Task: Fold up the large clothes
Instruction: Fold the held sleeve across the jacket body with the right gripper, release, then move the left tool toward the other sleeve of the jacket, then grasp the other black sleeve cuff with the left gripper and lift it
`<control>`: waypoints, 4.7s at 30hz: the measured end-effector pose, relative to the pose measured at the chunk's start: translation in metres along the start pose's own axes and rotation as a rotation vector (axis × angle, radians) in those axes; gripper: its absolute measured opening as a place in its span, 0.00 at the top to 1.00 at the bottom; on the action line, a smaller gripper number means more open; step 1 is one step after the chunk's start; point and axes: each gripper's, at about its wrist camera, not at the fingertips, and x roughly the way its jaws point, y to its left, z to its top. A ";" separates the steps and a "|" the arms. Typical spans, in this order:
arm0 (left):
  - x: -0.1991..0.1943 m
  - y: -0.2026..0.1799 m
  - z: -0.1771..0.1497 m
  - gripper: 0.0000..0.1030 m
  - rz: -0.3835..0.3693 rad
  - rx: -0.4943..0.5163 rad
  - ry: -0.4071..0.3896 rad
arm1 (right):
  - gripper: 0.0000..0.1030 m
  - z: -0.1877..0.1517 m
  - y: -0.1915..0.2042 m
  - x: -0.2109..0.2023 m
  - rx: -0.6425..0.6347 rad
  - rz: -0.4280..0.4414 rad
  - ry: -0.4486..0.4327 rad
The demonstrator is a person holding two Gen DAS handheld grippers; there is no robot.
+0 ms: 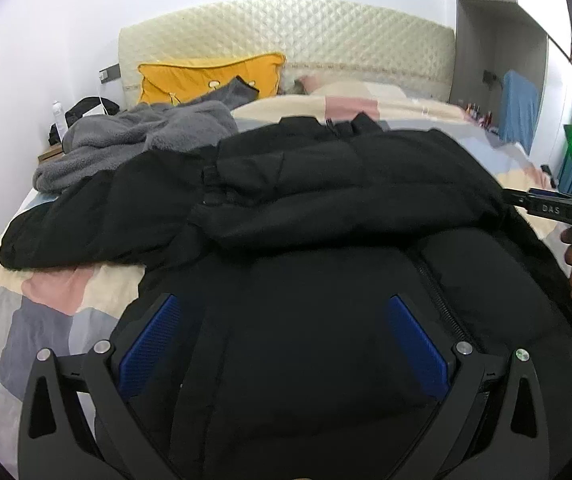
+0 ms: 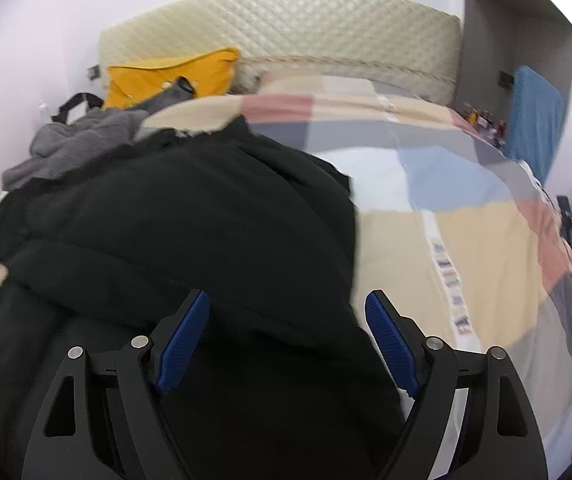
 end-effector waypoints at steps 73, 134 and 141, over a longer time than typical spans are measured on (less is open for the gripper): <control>-0.051 0.022 -0.001 0.00 0.006 -0.166 -0.020 | 0.10 -0.114 0.075 -0.221 0.029 0.133 -0.272; 0.143 0.549 -0.024 0.74 -0.012 -1.114 0.013 | 0.00 -0.076 0.114 -0.142 0.161 -0.013 -0.091; 0.103 0.532 0.013 0.95 0.063 -1.047 0.025 | 0.00 -0.077 0.116 -0.149 0.122 0.014 -0.096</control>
